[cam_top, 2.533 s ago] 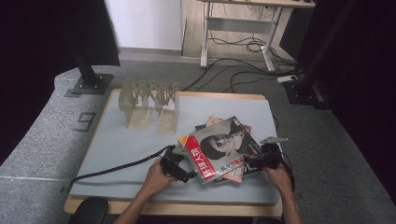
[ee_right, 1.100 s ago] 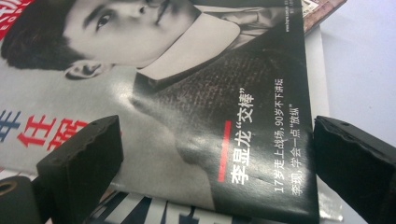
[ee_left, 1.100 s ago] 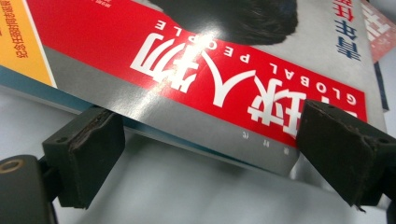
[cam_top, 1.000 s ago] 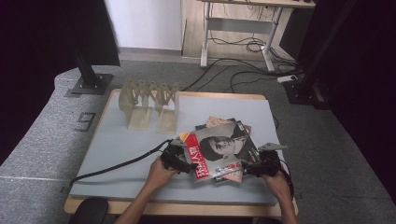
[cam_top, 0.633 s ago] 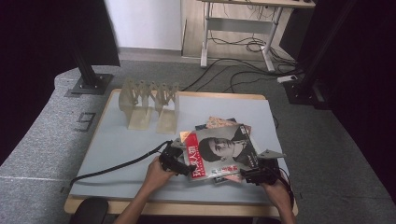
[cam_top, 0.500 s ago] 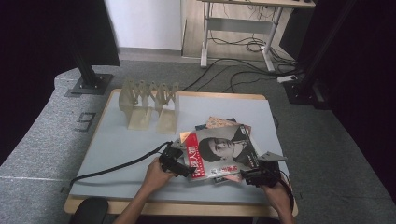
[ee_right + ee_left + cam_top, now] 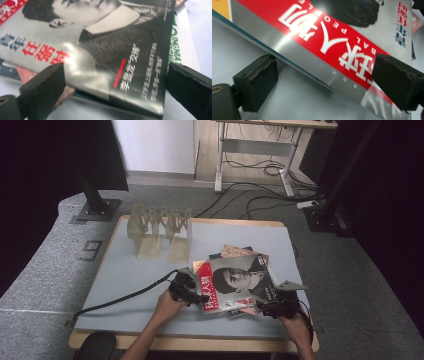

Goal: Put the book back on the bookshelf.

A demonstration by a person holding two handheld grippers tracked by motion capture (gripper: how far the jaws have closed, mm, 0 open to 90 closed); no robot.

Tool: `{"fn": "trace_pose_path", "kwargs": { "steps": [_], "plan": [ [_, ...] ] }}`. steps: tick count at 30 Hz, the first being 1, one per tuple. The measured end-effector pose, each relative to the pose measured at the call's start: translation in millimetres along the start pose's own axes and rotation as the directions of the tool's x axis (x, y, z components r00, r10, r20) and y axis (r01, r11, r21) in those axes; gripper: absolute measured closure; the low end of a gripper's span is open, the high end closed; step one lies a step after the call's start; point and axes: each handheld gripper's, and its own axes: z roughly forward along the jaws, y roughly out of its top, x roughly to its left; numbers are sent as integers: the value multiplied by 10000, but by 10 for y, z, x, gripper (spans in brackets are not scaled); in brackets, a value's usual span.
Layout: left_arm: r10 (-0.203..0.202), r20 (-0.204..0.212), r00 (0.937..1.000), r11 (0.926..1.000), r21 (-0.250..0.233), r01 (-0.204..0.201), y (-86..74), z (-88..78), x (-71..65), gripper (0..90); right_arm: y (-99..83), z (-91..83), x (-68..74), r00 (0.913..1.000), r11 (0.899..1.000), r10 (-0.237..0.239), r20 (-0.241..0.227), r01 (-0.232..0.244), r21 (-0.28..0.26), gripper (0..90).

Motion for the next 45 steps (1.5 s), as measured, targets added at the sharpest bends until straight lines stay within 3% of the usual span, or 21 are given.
{"fn": "trace_pose_path", "kwargs": {
  "steps": [8, 15, 18, 22, 23, 25, 26, 27, 28, 31, 35, 38, 45],
  "plan": [
    [-170, -133, 9998, 9997, -177, 167, 76, 2, 66, 96, 29, 28, 12, 10000, 10000, 67, 69, -67, -5, 21],
    [-340, -363, 9988, 9988, -352, 327, 168, -15, 169, 117, -35, -1, 159, 9996, 9996, -260, 54, 260, 104, 20],
    [154, -919, 9956, 9999, 43, -150, 261, 28, 152, 82, -62, -25, 280, 9988, 9987, -468, 157, 465, 202, 6],
    [179, -943, 9954, 9998, -85, -188, 288, 28, 190, 92, -92, -42, 350, 9984, 9980, -552, 130, 548, 325, 0],
    [322, -1138, 9930, 9995, -38, -328, 282, 14, 198, 82, -107, -59, 356, 9981, 9976, -620, 8, 620, 306, 10],
    [381, -1304, 9907, 9992, -37, -389, 275, -1, 186, 74, -106, -72, 342, 9985, 9979, -550, -64, 551, 347, 21],
    [769, -1584, 9844, 9970, 159, -753, 262, -41, 148, 73, -97, -85, 291, 9993, 9990, -318, -219, 324, 298, 39],
    [769, -1584, 9844, 9970, 159, -753, 262, -41, 148, 66, -97, -85, 291, 9993, 9990, -318, -219, 324, 298, 39],
    [1084, -1798, 9777, 9939, 383, -1031, 239, -83, 93, 52, -71, -80, 242, 9997, 9992, -191, -164, 197, 336, 46],
    [1556, -1925, 9689, 9870, 700, -1446, 176, -125, -11, 7, -9, -58, 175, 9997, 9997, -146, -185, 149, 174, 58],
    [1937, -1883, 9628, 9799, 854, -1804, 91, -155, -118, 0, 72, -12, 104, 9998, 9997, -172, -65, 173, 147, 64],
    [1721, -1454, 9743, 9849, 467, -1669, -30, -220, -173, 0, 176, 53, -1, 9998, 9998, -181, 22, 181, 98, 67],
    [1851, -1193, 9754, 9827, 297, -1829, -177, -275, -264, 0, 313, 167, -108, 9997, 9998, -202, 149, 202, -11, 53]
  ]
}}
